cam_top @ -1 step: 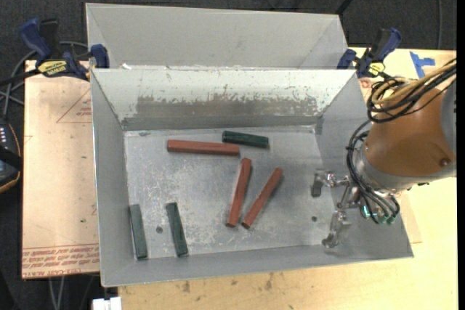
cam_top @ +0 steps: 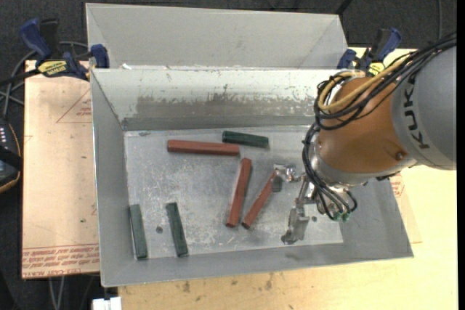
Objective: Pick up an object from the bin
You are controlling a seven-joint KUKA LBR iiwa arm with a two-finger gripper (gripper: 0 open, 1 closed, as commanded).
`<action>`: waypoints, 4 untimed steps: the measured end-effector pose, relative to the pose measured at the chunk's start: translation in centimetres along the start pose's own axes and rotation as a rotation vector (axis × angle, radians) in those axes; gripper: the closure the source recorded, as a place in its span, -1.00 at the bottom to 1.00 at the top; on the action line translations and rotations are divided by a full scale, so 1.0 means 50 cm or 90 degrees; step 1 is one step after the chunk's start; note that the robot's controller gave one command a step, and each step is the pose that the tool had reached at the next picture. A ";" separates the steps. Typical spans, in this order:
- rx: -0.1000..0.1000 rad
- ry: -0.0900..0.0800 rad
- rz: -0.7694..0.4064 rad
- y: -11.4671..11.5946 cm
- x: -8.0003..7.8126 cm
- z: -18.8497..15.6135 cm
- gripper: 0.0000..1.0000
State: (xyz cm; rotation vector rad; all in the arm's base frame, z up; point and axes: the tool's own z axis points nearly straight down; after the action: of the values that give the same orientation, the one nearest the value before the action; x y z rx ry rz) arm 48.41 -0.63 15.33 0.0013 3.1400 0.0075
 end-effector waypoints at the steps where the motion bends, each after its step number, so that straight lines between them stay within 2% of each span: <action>1: 0.001 -0.005 -0.058 0.123 -0.024 0.166 -1.00; 2: 0.002 -0.004 -0.055 0.118 -0.024 0.161 1.00; 3: 0.002 -0.002 -0.055 0.118 -0.023 0.162 -1.00; 4: 0.001 -0.005 -0.135 0.197 -0.194 0.131 -1.00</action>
Offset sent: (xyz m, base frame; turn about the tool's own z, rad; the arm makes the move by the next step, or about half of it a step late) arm 0.0096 0.0581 -0.0819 -0.0855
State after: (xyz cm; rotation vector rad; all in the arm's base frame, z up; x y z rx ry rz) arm 58.16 9.24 8.87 -0.3304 3.1139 0.0036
